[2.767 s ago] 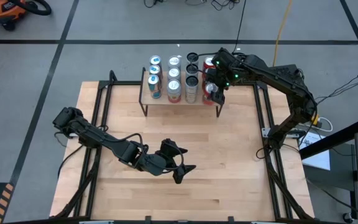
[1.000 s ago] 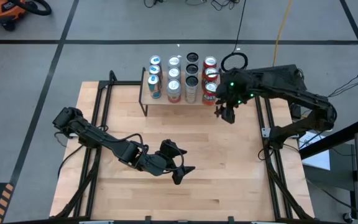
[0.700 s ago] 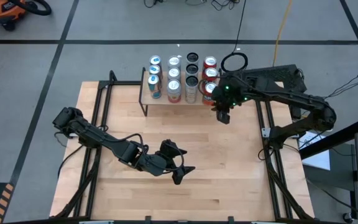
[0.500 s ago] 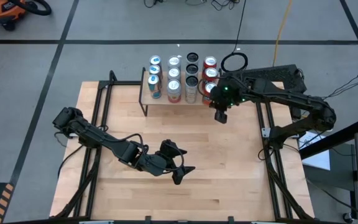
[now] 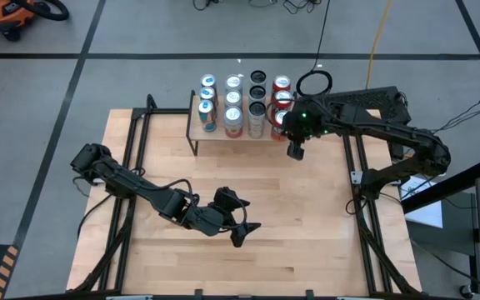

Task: Place canned beverage on shelf
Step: Put the red soda can aligned with the other red soda can on the shelf

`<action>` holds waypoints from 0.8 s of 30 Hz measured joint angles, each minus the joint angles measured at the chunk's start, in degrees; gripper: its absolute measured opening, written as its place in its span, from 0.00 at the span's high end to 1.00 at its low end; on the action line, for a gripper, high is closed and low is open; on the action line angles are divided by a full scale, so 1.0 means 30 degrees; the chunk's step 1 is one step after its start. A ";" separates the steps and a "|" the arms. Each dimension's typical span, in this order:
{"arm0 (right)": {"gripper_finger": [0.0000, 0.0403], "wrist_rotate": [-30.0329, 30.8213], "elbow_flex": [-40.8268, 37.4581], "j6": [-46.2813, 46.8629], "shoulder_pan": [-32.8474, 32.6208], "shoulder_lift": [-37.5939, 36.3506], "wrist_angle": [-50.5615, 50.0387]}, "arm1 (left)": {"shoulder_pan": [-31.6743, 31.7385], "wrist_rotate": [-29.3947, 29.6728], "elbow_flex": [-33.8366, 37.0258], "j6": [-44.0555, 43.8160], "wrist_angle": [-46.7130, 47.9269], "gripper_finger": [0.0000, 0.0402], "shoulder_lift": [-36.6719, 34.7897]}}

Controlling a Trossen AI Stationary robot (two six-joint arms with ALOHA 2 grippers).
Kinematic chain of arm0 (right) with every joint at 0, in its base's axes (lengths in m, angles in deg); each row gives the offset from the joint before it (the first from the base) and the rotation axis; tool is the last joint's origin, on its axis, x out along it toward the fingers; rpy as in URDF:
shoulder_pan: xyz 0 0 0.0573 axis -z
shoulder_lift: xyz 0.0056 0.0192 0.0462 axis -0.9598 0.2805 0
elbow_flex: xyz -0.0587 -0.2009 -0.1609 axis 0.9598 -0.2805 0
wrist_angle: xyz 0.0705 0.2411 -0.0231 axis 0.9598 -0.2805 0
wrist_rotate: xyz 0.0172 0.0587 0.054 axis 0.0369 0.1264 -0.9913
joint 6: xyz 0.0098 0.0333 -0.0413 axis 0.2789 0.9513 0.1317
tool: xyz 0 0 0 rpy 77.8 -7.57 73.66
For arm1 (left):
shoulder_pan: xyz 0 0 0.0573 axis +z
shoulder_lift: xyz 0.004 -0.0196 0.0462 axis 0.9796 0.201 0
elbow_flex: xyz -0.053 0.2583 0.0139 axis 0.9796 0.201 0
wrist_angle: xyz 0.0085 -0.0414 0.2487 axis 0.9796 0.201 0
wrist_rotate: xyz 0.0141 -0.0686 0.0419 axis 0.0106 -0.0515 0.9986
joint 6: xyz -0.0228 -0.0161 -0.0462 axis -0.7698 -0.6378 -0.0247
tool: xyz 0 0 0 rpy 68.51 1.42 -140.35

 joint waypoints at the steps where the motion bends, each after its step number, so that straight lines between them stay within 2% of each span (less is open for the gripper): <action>1: 1.00 0.0000 0.0000 -0.0046 0.0092 0.0000 0.0014 | 0.0000 0.0000 0.0002 0.0000 -0.0007 0.00 0.0000; 9: 1.00 -0.0041 0.0000 -0.0368 0.0771 0.0000 0.0036 | 0.0000 0.0007 0.0002 0.0000 -0.0007 0.00 0.0000; 24: 1.00 -0.0080 0.0000 -0.0544 0.0768 0.0000 0.0580 | 0.0029 0.0022 0.0002 0.0015 0.0036 0.00 0.0000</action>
